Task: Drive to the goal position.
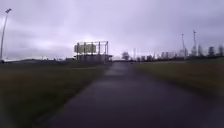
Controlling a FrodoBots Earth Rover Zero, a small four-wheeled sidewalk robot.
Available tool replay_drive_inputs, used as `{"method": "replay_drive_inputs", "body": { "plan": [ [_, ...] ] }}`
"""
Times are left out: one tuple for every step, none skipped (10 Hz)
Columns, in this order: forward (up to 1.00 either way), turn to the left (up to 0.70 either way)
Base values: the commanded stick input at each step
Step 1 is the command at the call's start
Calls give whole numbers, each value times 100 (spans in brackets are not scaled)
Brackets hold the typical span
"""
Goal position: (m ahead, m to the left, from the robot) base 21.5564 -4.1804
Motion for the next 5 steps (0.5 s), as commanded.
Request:
{"method": "replay_drive_inputs", "body": {
  "plan": [
    [100, -3],
    [100, -5],
    [100, -39],
    [100, -39],
    [100, -39]
  ]
}}
